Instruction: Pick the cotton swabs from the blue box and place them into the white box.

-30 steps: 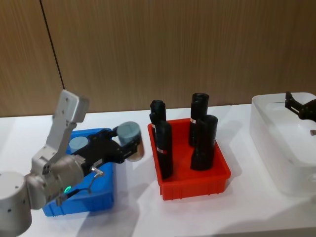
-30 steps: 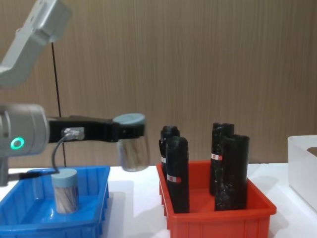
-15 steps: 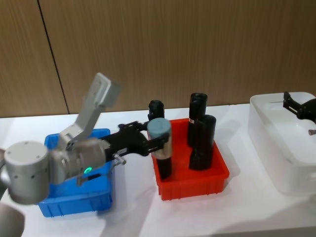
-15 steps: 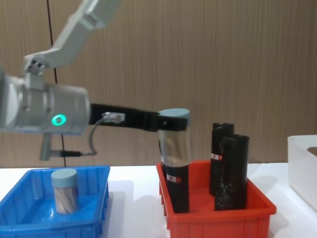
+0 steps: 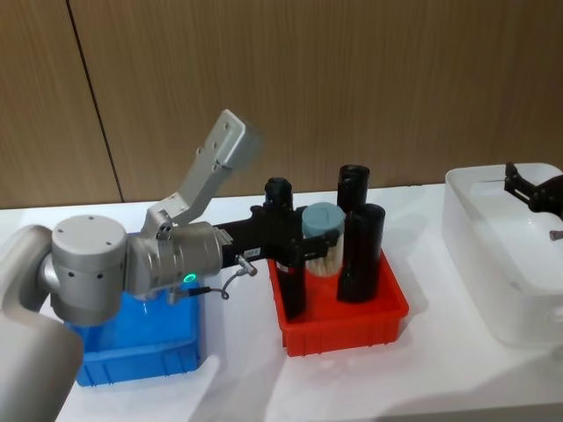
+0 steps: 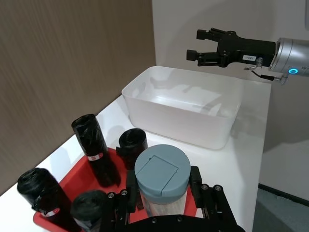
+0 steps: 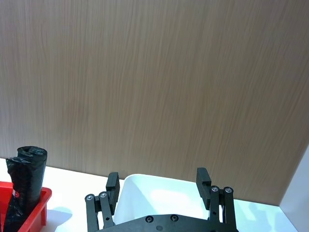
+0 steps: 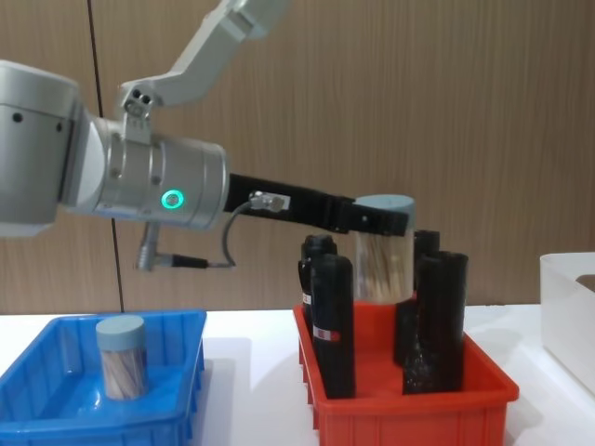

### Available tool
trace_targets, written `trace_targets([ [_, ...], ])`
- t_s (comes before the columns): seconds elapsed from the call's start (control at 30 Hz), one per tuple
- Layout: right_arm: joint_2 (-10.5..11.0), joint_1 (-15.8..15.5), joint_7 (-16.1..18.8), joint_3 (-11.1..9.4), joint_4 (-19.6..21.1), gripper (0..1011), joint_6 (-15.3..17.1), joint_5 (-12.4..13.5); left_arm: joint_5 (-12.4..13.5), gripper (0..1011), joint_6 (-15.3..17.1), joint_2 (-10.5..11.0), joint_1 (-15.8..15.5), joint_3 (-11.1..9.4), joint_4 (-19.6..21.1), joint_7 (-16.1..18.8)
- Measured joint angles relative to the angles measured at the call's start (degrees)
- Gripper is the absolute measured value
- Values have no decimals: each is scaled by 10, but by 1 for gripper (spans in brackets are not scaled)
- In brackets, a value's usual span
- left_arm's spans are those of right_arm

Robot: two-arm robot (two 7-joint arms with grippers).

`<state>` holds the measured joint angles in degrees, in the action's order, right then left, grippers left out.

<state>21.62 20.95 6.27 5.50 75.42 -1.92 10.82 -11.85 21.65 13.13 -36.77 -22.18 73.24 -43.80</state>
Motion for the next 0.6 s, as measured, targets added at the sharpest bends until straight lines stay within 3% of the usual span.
trace_targets([
  [0.6, 0, 1, 3, 0, -2, 1002, 0, -2, 16, 654, -3, -15, -25, -9, -26, -24],
])
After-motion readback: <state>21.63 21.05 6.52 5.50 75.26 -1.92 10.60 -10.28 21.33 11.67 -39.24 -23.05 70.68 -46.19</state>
